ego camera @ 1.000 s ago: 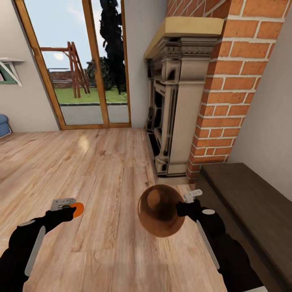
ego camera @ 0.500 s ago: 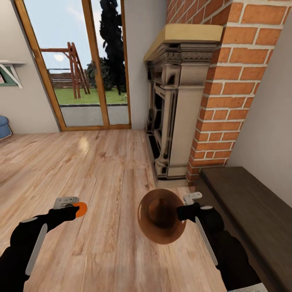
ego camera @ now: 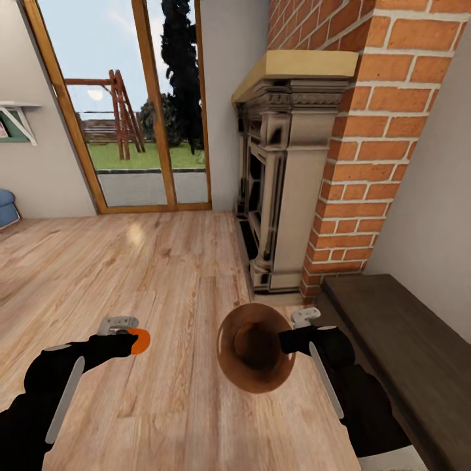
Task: Put the three can of soda from the living room inside the tash can in the kitchen.
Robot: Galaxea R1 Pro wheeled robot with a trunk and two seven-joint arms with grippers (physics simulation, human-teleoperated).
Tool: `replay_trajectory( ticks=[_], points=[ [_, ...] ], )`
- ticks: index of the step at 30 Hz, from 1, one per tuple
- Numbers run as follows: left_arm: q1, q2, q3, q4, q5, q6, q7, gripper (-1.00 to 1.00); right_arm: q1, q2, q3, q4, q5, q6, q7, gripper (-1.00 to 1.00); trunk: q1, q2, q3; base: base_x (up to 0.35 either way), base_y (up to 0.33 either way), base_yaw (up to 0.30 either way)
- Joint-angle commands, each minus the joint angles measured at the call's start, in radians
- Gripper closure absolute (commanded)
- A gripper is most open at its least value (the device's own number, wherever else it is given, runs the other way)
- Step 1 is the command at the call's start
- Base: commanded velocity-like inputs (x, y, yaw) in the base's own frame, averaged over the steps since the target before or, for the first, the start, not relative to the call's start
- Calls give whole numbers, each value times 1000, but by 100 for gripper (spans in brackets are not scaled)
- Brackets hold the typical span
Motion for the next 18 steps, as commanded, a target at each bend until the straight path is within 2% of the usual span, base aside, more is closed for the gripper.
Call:
replay_trajectory(
  ticks=[1,4,10,14,18],
  points=[
    [0,0,-1,-2,-1,5,-1,100,-2,1,0,2,-7,0,6,100,-4,7,3,0,0,0],
    [0,1,-6,-8,0,21,-37,100,-7,3,0,24,-7,0,5,100,-15,28,13,0,0,0],
    [0,0,-5,-11,2,83,-224,100,-30,11,1,130,-8,0,-6,100,-38,70,31,0,0,0],
    [0,0,-4,-12,2,105,-290,100,-35,14,1,164,-8,0,-8,100,-54,98,44,0,0,0],
    [-1,-1,-3,-12,2,105,-388,100,-44,16,1,198,-8,0,-10,100,-69,126,57,0,0,0]
  ],
)
